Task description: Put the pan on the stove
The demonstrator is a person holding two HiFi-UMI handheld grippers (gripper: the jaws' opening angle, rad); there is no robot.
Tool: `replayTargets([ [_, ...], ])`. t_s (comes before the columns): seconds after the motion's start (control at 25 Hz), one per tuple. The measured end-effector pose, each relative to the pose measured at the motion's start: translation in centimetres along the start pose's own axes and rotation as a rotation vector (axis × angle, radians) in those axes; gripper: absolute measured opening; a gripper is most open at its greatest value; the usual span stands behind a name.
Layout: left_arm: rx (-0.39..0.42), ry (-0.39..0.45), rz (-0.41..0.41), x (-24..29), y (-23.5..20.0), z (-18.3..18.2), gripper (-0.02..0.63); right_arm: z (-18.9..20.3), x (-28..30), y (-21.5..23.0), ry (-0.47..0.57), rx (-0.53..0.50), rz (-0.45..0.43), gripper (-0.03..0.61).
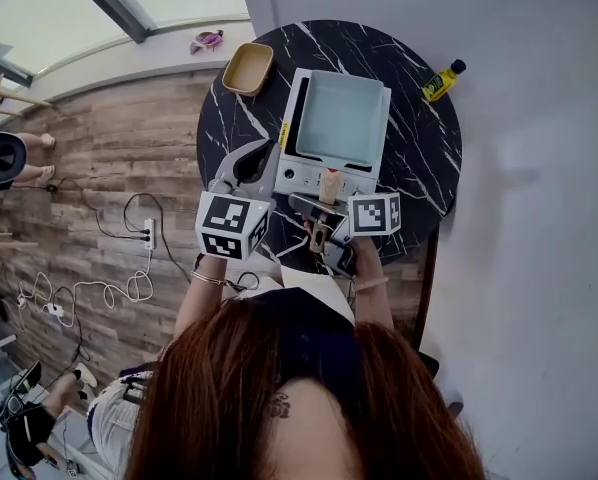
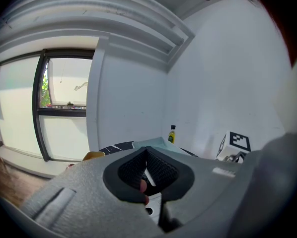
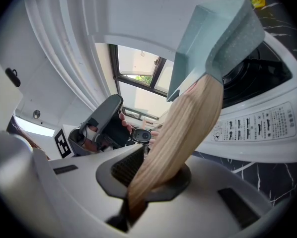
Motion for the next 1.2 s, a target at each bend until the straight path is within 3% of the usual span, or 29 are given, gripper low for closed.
replayTargets([
  [1.2, 0.020, -0.039, -0.008, 1.4, 0.1, 0.6, 0.012, -0.4, 0.3, 3.2, -0.023, 0.046, -0.007, 0.034],
])
Point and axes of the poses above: the fingertips, and each gripper's own axes: x forward along the fingers, y to its right, z out of its underside, the point moved 5 cm from there along -x, backward along the fingers, and after that the axes turned 5 degrees about -z, right-handed, at the moved point
